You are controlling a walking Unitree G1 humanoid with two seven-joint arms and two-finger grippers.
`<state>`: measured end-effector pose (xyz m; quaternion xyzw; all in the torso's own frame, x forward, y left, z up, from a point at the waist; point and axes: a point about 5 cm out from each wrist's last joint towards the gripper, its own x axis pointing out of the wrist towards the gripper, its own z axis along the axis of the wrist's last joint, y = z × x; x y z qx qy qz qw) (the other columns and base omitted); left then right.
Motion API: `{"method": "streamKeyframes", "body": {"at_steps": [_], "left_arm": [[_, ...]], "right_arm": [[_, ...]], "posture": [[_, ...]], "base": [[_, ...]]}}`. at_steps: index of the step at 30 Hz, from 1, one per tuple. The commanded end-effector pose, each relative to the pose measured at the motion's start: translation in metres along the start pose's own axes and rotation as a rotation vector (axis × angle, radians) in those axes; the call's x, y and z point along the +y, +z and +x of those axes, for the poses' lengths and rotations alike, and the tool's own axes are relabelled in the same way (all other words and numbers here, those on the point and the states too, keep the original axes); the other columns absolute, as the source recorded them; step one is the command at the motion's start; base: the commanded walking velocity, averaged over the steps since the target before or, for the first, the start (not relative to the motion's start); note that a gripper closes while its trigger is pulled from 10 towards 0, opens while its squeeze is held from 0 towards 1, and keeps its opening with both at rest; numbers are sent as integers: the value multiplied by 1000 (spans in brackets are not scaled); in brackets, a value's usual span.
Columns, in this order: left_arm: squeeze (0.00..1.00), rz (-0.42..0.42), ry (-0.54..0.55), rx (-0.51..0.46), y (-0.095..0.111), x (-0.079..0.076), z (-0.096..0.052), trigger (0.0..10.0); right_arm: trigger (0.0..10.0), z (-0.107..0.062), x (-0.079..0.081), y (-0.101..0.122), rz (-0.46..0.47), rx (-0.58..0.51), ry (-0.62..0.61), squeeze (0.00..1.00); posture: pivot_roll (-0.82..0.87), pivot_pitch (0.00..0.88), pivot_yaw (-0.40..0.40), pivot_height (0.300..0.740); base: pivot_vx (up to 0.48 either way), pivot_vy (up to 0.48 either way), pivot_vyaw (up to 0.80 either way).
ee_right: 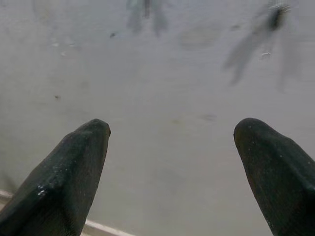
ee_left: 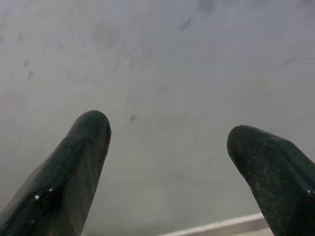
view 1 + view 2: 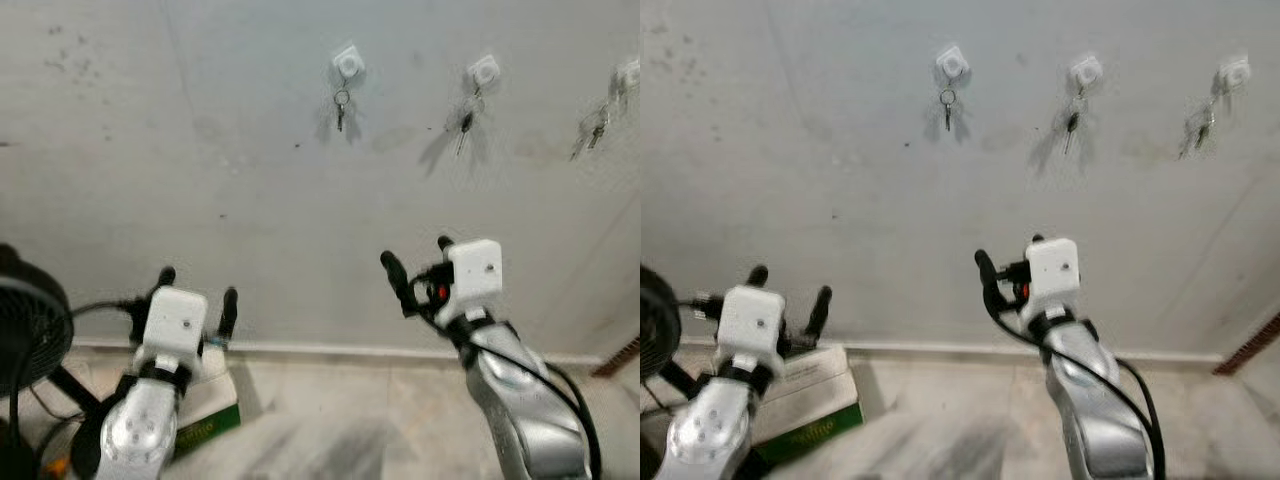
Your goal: Hang keys on a hook
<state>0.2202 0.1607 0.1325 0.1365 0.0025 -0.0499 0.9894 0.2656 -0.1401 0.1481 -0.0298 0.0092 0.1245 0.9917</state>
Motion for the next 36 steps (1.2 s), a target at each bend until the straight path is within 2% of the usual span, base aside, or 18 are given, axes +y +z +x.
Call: {"method": "streamKeyframes", "body": {"at_steps": [1, 8, 13, 36], "left_arm": [[0, 4, -23, -27, 4, 1, 2, 10000], [0, -23, -34, -60, 11, 0, 6, 10000], [0, -34, -37, -54, 8, 0, 4, 10000], [0, -53, -73, -60, 8, -4, 7, 10000]], "right_arm": [[10000, 2, 3, 7, 2, -28, 10, 0], [10000, 7, 7, 8, 9, -34, 33, 0], [10000, 10, 8, 8, 8, -36, 35, 0], [10000, 15, 4, 10, -2, -47, 26, 0]], "posture": [[127, 13, 9, 740], [142, 8, 2, 740], [142, 2, 2, 740], [131, 0, 5, 740]], "base": [[0, 0, 0], [0, 0, 0], [0, -325, 0], [0, -454, 0]]}}
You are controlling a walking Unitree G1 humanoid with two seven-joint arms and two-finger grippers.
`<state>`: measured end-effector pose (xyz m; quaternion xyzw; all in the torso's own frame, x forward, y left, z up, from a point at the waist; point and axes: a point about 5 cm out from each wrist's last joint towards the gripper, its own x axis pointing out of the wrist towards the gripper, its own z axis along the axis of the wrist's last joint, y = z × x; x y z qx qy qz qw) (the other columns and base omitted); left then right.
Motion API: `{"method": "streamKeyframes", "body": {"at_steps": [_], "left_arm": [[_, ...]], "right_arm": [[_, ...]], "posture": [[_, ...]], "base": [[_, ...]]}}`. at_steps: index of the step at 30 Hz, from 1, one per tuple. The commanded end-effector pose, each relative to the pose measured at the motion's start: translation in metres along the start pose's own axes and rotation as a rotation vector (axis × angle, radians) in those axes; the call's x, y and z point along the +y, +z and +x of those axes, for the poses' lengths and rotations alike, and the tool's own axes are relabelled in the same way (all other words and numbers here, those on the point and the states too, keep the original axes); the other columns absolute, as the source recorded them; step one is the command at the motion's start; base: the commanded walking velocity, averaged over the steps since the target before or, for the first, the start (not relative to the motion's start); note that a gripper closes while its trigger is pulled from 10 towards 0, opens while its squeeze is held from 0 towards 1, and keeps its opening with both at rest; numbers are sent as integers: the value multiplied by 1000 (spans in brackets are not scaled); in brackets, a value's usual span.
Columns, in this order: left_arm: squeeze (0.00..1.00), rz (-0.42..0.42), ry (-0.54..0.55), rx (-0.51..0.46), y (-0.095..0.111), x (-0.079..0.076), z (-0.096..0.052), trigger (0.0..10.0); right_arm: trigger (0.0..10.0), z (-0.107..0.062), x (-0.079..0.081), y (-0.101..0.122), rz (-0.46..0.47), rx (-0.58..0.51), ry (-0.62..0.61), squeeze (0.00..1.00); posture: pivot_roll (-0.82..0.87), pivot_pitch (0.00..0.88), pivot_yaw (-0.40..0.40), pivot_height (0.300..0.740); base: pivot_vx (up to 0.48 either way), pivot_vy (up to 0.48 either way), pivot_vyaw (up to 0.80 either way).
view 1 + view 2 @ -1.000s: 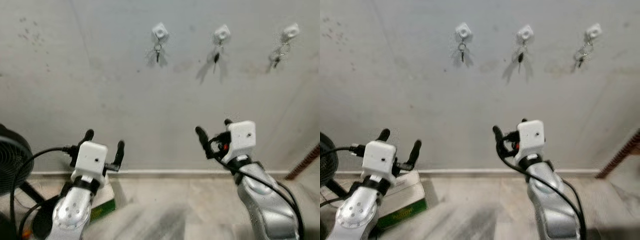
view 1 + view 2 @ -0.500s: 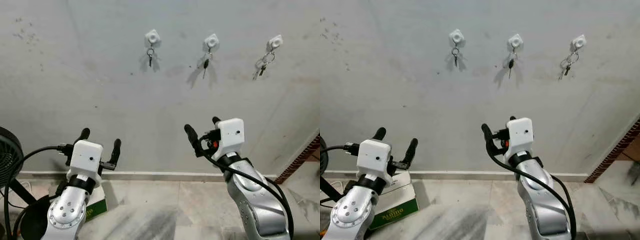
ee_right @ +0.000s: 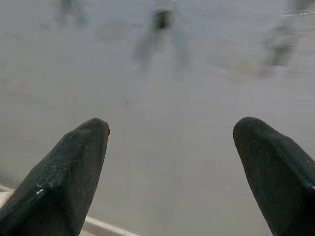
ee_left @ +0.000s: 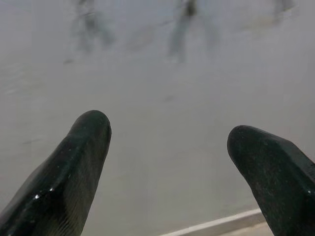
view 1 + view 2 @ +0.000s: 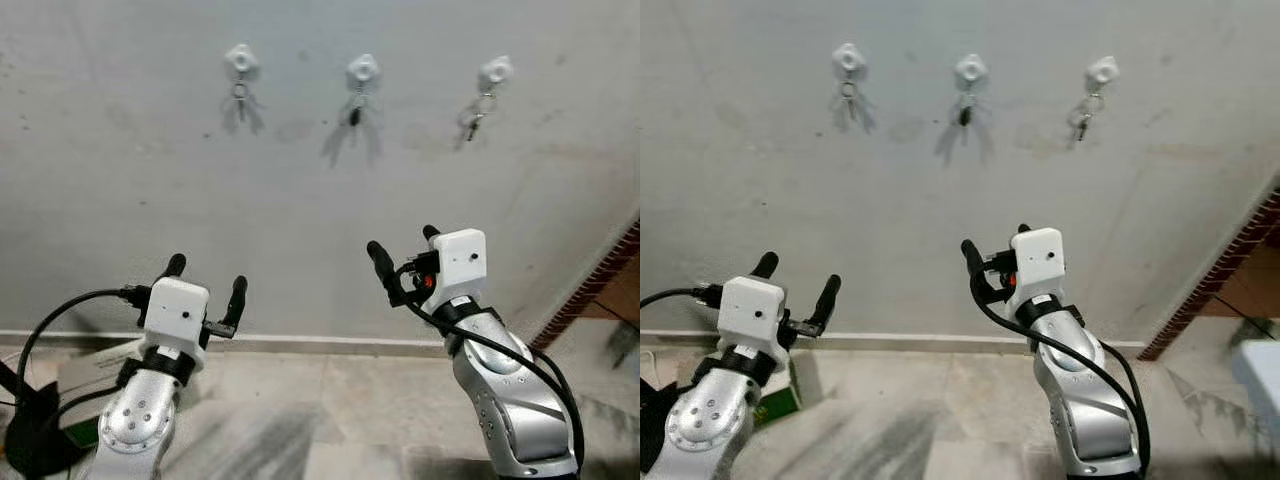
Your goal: Hang keys on a hook
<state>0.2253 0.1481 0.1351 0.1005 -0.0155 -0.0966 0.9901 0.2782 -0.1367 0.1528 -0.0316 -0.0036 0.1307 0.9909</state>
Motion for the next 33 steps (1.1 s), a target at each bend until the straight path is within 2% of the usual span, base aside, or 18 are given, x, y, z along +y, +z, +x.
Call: {"method": "streamKeyframes", "body": {"at_steps": [1, 21, 33], "left_arm": [[0, 17, 13, -8, 2, 6, 0, 10000], [0, -32, 26, -1, 0, 5, 5, 10000], [0, -37, 23, -3, 0, 1, 8, 10000]], "right_arm": [[10000, 2, 4, 5, 5, -22, 14, 0], [10000, 7, 2, 7, 17, -35, -3, 0], [10000, 9, 2, 7, 13, -28, -13, 0]], "posture": [[131, 0, 5, 740], [122, 0, 9, 740], [115, 0, 14, 740]], "base": [[0, -428, 0], [0, -29, 0], [0, 0, -736]]}}
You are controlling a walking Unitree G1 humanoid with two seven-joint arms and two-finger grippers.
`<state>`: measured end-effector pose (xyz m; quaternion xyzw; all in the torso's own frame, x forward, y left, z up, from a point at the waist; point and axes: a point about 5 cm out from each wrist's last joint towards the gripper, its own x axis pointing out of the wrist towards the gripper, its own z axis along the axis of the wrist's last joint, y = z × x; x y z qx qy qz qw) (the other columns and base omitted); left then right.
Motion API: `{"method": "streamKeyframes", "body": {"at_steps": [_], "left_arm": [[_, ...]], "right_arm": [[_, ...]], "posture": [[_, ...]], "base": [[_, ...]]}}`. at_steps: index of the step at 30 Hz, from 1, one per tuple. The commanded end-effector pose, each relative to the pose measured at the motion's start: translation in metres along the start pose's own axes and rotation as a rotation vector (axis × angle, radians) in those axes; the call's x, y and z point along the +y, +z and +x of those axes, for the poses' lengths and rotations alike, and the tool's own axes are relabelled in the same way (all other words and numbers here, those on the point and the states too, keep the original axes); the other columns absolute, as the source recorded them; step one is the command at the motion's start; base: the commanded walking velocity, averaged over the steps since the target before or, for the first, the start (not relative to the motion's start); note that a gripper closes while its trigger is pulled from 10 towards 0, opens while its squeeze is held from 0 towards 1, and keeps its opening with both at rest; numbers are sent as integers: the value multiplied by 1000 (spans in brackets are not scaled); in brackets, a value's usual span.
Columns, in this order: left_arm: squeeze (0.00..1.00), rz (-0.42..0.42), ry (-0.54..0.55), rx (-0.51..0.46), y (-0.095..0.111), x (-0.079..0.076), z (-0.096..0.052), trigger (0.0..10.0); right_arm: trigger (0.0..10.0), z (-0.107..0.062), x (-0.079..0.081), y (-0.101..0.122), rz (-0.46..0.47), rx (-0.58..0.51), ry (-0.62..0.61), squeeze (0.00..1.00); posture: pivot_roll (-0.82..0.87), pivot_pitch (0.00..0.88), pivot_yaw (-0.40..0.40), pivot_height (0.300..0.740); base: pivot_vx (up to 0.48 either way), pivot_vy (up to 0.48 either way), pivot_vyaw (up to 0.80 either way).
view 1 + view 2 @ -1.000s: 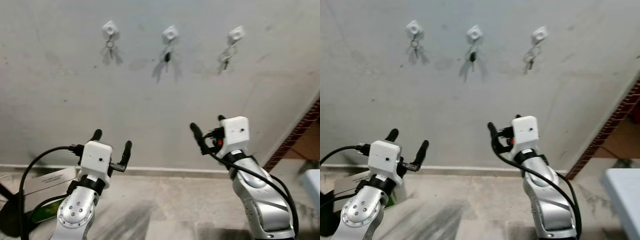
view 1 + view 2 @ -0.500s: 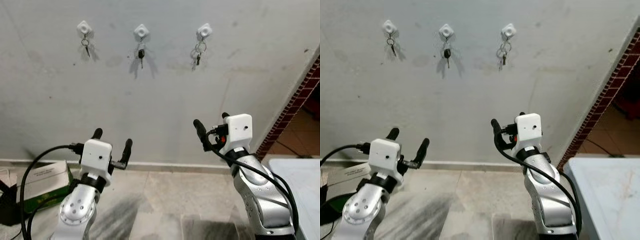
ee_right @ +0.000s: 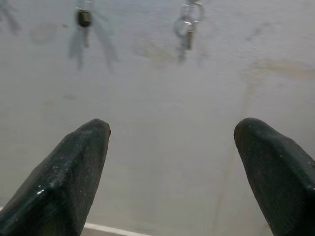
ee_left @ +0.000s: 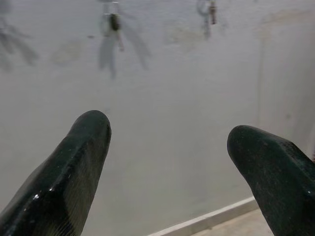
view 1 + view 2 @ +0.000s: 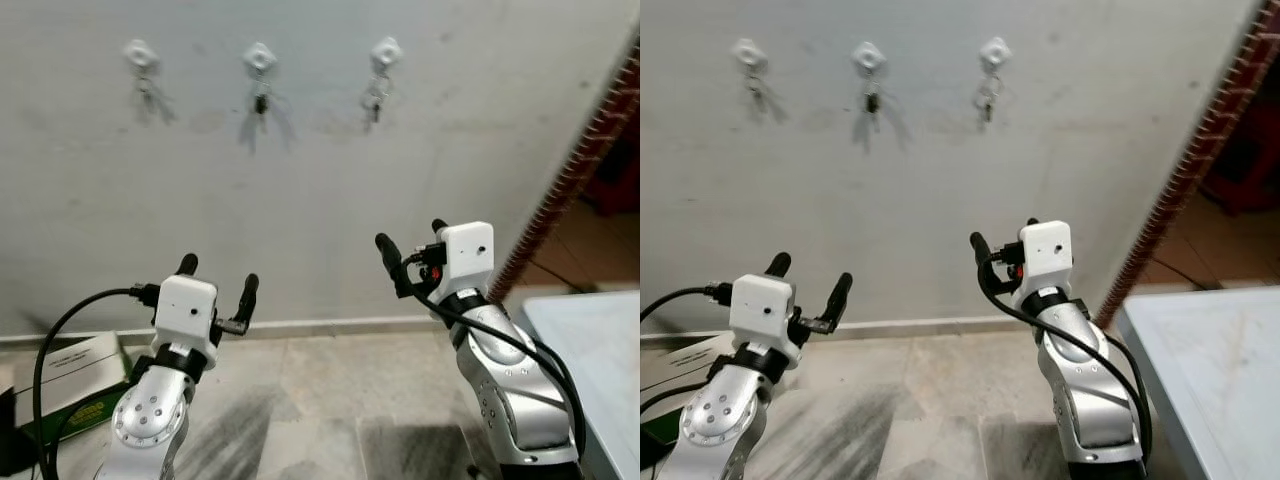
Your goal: Hang keys on a hook
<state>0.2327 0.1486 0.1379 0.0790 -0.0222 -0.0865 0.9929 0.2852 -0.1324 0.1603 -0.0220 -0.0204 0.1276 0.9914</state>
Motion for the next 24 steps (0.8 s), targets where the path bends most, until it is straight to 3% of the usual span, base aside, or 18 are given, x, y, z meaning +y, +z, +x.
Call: {"method": "streamKeyframes", "body": {"at_steps": [1, 14, 24], "left_arm": [[0, 15, 8, 11, -2, -1, 2, 10000], [0, 15, 9, 10, -1, -3, 6, 10000], [0, 18, 6, 14, -2, -3, 6, 10000]], "right_arm": [[10000, 1, 0, -1, -3, 8, -5, 0], [10000, 2, 0, 0, -2, 3, -11, 0], [10000, 1, -1, 1, -6, -1, -14, 0]], "posture": [[113, 0, 13, 740], [110, 3, 18, 740], [108, 4, 21, 740]], "base": [[0, 0, -800], [0, 0, -754], [0, 0, 0]]}}
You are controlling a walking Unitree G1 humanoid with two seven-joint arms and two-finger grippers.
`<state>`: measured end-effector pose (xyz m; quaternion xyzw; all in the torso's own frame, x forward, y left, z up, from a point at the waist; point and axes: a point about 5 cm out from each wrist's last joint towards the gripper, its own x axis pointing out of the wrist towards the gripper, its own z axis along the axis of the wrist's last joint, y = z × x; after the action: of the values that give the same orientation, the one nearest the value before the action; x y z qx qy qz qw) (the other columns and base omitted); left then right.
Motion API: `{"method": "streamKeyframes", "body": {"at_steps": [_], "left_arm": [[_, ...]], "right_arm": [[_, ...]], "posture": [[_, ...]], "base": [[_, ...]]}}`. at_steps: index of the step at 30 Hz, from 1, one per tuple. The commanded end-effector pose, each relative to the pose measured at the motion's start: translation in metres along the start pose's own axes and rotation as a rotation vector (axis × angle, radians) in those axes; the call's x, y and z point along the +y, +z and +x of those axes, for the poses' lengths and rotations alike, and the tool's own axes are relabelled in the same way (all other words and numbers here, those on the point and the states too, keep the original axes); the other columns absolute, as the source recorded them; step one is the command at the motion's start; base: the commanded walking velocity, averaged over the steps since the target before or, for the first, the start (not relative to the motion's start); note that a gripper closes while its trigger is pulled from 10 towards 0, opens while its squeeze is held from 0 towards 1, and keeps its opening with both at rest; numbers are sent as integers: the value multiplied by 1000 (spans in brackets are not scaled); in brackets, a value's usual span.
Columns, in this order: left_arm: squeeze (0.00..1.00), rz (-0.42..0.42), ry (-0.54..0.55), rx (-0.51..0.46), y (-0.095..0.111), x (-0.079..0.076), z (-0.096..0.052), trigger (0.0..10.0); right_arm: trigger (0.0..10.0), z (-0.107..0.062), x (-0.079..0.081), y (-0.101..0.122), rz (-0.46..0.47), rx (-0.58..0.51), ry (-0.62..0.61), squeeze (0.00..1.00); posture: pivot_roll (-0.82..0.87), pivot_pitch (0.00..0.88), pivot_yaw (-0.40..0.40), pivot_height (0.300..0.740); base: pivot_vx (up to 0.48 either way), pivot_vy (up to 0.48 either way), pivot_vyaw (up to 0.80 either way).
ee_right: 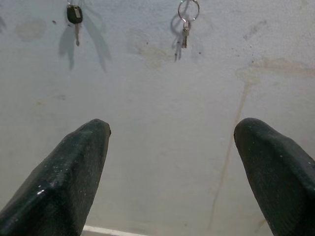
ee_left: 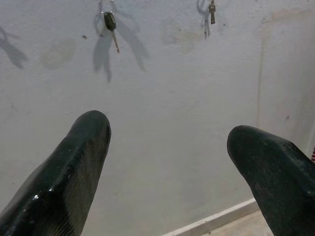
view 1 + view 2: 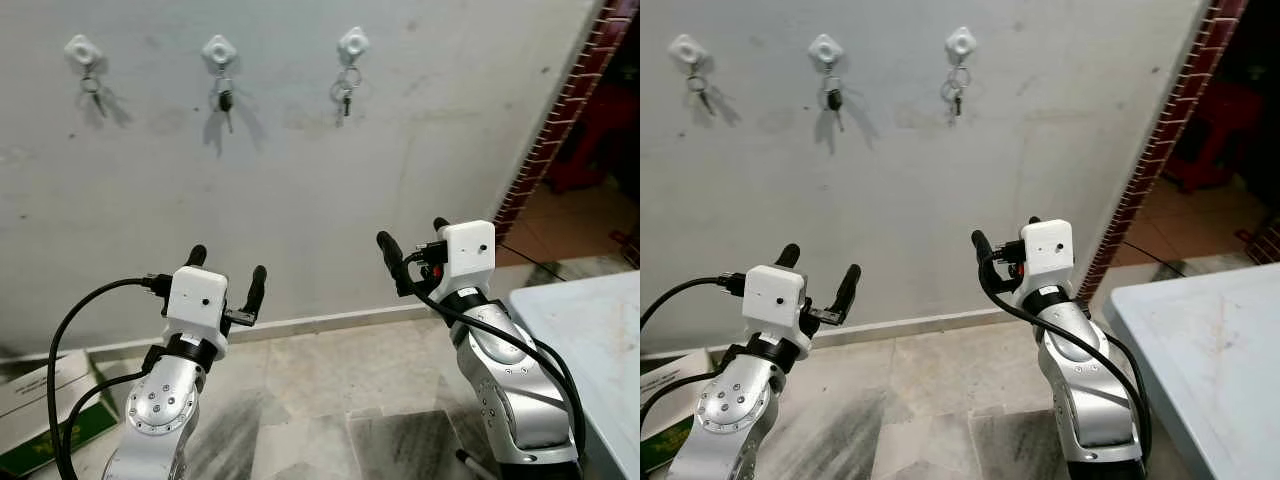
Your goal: Hang keys on a hook
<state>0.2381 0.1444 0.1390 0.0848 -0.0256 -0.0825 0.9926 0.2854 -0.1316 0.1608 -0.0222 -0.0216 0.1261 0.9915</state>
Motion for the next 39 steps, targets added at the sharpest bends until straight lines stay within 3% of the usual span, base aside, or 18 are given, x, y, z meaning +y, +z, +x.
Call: {"method": "streamKeyframes", "body": {"at_steps": [1, 29, 34, 39], "left_arm": [[0, 6, -3, 19, -4, 0, 0, 10000], [0, -16, -50, -3, -3, -3, 3, 10000], [0, -17, -77, -17, -1, -6, 2, 10000], [0, -19, -66, -8, -2, -5, 2, 10000]], "right_arm": [[10000, 1, -2, 0, -5, 1, -12, 0], [10000, 4, -1, 3, -3, -17, -17, 0], [10000, 5, 2, 6, -56, -43, -16, 0], [10000, 5, 2, 4, -43, -40, -19, 0]], "posture": [[109, 1, 22, 740], [108, 0, 23, 740], [106, 0, 24, 740], [107, 0, 23, 740]], "base": [[0, 0, 0], [0, 0, 0], [0, 0, 0], [0, 0, 0]]}}
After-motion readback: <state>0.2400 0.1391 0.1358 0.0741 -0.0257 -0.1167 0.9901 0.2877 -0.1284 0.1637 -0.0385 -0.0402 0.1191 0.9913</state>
